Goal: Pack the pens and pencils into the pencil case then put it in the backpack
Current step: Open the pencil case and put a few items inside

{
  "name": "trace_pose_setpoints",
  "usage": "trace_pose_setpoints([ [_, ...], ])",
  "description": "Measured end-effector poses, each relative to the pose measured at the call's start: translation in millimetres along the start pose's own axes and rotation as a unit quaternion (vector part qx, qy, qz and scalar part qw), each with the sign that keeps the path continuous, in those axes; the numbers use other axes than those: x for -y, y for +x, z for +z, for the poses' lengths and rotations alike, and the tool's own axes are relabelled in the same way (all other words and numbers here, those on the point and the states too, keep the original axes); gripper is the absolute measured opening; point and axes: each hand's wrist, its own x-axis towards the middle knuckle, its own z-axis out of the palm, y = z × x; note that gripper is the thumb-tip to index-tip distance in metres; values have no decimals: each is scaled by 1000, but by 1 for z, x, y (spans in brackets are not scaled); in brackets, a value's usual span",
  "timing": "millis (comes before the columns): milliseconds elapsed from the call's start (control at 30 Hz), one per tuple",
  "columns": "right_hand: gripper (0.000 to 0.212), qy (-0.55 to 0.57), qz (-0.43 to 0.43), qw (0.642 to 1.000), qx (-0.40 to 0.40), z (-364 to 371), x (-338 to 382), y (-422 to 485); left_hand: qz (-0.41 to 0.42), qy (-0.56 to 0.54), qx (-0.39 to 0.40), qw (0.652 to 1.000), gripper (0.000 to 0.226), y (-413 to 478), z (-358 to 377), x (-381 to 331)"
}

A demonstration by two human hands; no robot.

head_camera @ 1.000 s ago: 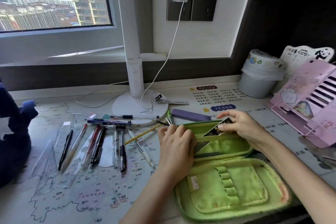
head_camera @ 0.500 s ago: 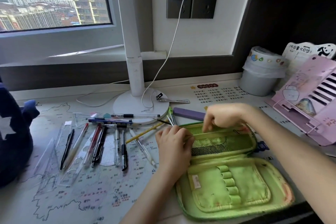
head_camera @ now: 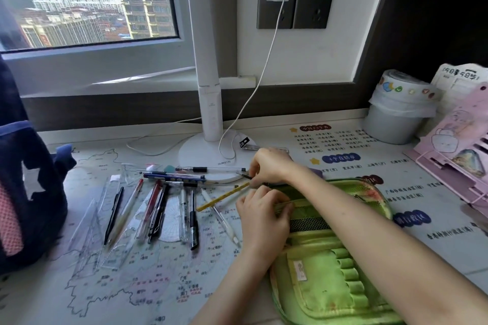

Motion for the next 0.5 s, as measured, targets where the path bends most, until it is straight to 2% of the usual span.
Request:
trace_pose_setpoints([
  [100, 16, 117, 16, 993, -25, -1, -8, -5, 6, 6, -6, 1000, 8, 1, 1, -1],
  [167, 18, 235, 41, 969, -63, -4, -16, -10, 5, 8, -7, 1000, 8, 1, 2, -1],
  [233, 20, 259, 42, 962, -69, -8, -22, -14, 1, 6, -8, 1000, 8, 1, 2, -1],
  [300, 21, 200, 27, 978, -47, -8, -21, -16, 5, 0, -10, 1000, 8, 1, 3, -2],
  [367, 19, 84, 16, 996, -23, -5, -12, -16, 15, -11, -15, 1000, 7, -1, 2, -2],
  [433, 16, -22, 1, 1000, -8, -3, -1, -15, 27, -26, -20, 999, 6, -1, 1, -2],
  [500, 16, -65, -6, 998, -5, -2, 5, -12, 30, -36, -19, 999, 6, -1, 0, -2],
])
